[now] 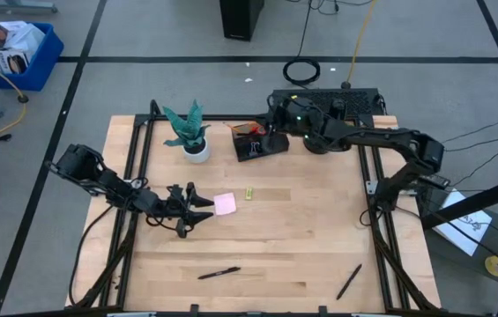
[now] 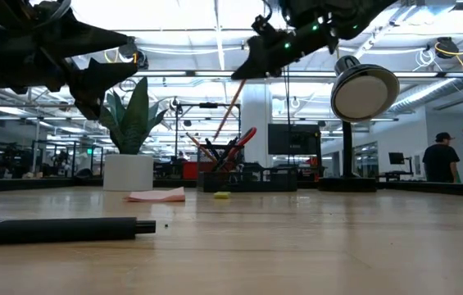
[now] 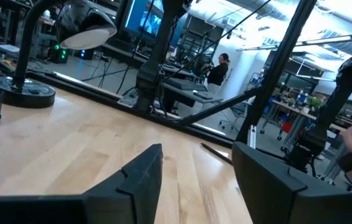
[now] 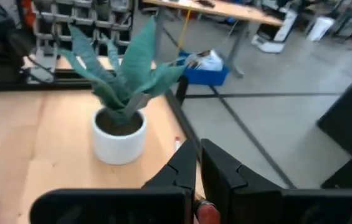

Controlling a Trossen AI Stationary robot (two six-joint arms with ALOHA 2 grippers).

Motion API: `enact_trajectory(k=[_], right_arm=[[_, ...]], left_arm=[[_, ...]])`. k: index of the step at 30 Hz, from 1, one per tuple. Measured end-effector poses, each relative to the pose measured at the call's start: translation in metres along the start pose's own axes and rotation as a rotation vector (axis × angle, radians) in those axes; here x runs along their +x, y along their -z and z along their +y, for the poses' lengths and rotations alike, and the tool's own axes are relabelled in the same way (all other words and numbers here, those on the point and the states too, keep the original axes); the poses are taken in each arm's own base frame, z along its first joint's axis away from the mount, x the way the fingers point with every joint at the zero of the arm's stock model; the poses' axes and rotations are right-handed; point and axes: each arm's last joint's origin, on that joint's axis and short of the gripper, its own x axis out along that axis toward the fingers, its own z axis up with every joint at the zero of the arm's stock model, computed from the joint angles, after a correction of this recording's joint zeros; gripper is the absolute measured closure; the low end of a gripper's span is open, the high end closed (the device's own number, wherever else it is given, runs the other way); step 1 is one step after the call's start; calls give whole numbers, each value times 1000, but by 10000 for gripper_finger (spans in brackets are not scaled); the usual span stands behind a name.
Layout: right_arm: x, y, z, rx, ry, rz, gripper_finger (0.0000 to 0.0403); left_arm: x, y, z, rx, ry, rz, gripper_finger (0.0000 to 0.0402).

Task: Pick and place office supplies into organizer
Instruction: Put the yellow pencil into the black mesh desk organizer

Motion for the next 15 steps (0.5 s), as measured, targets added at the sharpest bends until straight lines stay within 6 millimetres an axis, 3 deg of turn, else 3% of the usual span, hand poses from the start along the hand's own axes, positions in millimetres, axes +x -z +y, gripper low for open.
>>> enact_trajectory(k=[10, 15], right_arm=[[46, 10, 0, -25, -36, 110, 397], [62, 13, -10, 19, -38, 143, 394]], left_arm=[[0, 0, 0, -3, -4, 2, 210], [0, 1, 1, -3, -9, 11, 207]])
